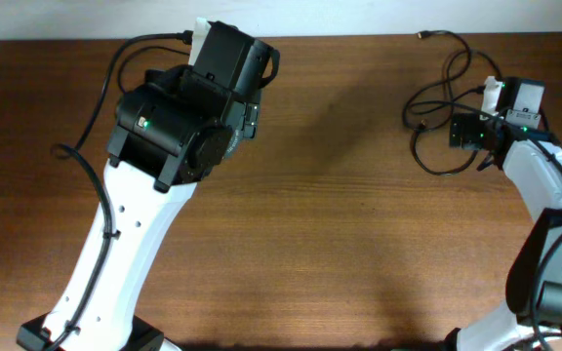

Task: Untangle cables
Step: 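Lower the right gripper onto the cable loops at upper right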

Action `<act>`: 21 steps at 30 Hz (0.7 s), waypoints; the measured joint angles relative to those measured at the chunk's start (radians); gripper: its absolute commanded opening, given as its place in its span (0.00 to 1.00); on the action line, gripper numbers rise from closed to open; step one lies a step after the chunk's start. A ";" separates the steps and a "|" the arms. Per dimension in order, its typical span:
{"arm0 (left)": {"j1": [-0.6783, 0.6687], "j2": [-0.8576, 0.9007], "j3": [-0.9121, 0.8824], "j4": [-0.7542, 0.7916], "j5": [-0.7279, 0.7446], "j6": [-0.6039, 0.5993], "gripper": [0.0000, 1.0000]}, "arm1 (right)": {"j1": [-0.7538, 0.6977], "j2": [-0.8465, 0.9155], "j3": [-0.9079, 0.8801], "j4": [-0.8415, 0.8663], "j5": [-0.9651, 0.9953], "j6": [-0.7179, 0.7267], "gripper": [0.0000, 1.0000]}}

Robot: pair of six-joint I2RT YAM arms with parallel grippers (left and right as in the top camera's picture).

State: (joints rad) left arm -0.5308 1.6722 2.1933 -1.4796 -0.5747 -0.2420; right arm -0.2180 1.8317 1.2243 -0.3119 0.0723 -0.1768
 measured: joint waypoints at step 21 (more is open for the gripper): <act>0.000 0.000 0.000 0.012 0.000 0.000 0.99 | -0.117 0.174 0.000 0.126 0.061 -0.033 0.10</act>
State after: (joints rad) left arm -0.5308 1.6722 2.1933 -1.4673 -0.5751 -0.2420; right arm -0.3351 2.0060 1.2240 -0.1864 0.1329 -0.2100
